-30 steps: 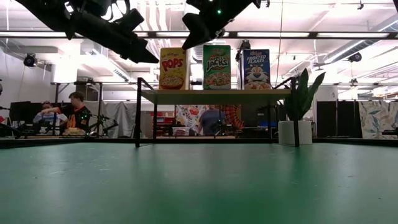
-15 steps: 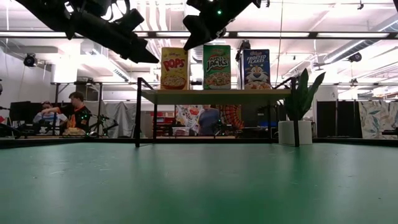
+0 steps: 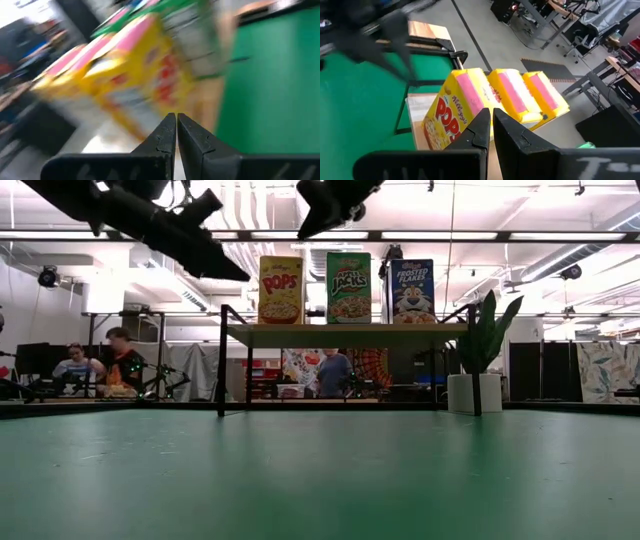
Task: Stack cereal on shelf
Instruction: Put the yellow cereal box on the shelf aligned with the other yellow cereal boxes
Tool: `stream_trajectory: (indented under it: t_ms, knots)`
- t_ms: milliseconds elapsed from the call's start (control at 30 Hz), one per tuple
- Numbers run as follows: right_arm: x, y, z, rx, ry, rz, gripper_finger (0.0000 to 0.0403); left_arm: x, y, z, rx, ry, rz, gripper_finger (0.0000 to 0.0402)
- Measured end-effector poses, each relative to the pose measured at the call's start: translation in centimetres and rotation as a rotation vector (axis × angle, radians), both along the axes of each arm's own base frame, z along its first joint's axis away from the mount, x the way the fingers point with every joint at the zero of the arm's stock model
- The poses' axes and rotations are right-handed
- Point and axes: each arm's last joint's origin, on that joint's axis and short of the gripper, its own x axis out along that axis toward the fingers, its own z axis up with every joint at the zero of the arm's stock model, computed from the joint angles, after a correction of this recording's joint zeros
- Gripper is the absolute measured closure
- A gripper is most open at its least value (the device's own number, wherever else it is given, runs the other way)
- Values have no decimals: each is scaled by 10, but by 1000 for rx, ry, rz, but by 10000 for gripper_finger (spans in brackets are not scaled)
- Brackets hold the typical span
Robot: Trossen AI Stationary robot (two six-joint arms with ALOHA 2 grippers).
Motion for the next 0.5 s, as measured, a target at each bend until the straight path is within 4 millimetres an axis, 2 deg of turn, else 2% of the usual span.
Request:
stream_trajectory:
  t_ms: [167, 333, 500]
  knots:
    - [-2, 0, 6, 2, 13, 0, 390, 2, -7, 4, -42, -36, -237, 402]
    - [-2, 0, 9, -3, 21, 3, 390, 9, -3, 0, -17, -41, -201, 402]
    - [-2, 1, 8, -2, 26, 4, 390, 15, 5, -5, 9, -33, -92, 402]
